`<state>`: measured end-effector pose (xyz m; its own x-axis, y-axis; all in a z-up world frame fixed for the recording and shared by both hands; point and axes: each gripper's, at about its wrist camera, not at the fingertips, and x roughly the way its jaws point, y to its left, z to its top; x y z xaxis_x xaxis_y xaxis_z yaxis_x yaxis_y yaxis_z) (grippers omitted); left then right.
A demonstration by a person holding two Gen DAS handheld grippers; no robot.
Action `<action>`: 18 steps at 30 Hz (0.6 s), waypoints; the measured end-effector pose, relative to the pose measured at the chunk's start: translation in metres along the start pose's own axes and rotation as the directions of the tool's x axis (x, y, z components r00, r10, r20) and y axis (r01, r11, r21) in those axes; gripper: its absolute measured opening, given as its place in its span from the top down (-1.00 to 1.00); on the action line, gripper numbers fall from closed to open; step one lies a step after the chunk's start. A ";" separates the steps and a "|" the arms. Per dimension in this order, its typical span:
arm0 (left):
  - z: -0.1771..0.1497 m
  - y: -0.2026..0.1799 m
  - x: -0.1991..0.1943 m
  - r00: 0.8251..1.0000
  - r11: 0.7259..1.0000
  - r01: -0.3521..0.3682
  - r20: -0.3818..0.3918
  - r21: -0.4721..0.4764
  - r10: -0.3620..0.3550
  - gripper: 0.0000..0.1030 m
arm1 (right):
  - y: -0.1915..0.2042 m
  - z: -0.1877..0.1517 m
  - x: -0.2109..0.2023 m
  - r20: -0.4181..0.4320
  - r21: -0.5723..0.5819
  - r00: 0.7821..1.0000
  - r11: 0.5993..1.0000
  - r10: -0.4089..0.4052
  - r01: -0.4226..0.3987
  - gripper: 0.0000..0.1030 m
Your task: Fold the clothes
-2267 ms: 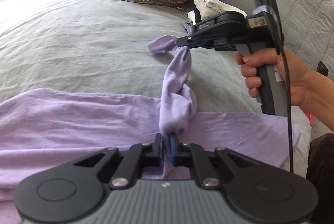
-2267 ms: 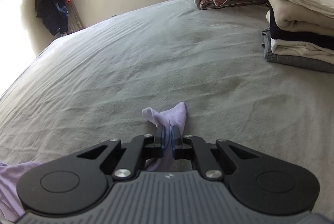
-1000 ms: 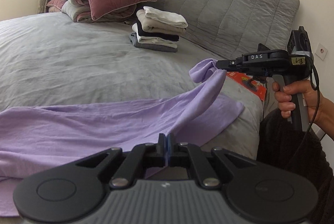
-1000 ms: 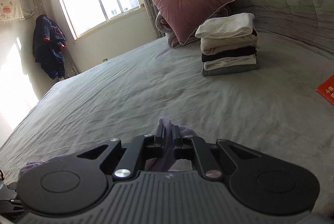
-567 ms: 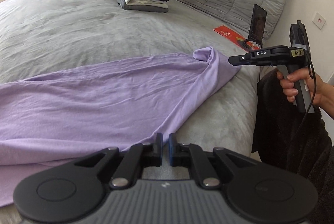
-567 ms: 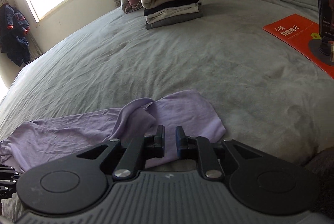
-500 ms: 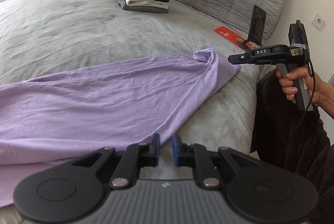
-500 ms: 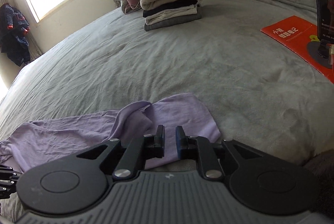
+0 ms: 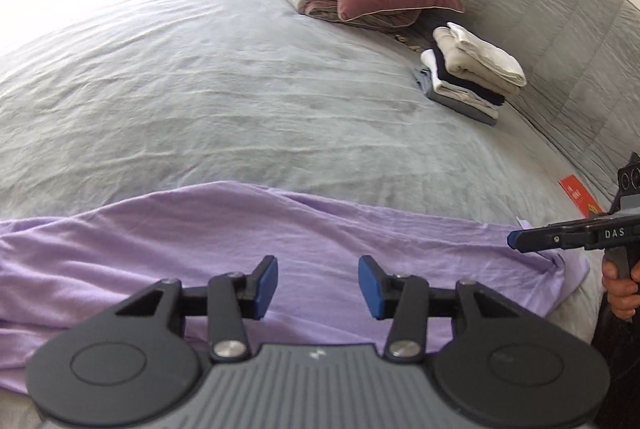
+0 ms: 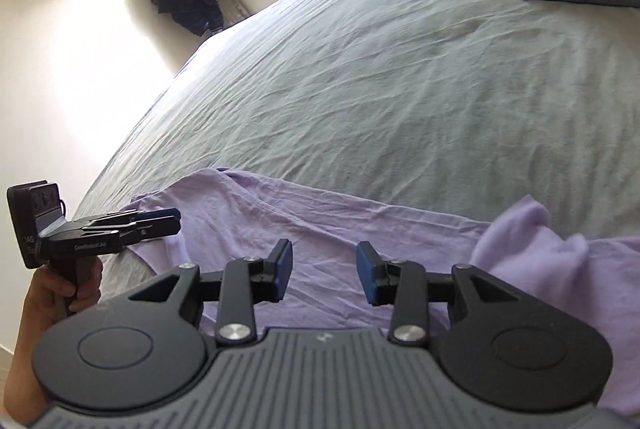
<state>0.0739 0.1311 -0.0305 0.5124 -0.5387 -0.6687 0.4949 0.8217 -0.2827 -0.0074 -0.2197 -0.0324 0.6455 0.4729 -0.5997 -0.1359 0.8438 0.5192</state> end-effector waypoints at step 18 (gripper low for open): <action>0.005 0.061 0.005 0.998 0.963 -0.068 -0.007 -0.260 0.069 0.19 | 0.018 0.074 0.160 -0.355 0.071 0.829 0.897 0.432 -0.437 0.22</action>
<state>0.1100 0.1778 -0.0476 0.5404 -0.4795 -0.6914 0.2593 0.8767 -0.4053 0.1490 -0.1477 -0.0746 0.2098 0.8469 -0.4887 -0.3509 0.5317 0.7708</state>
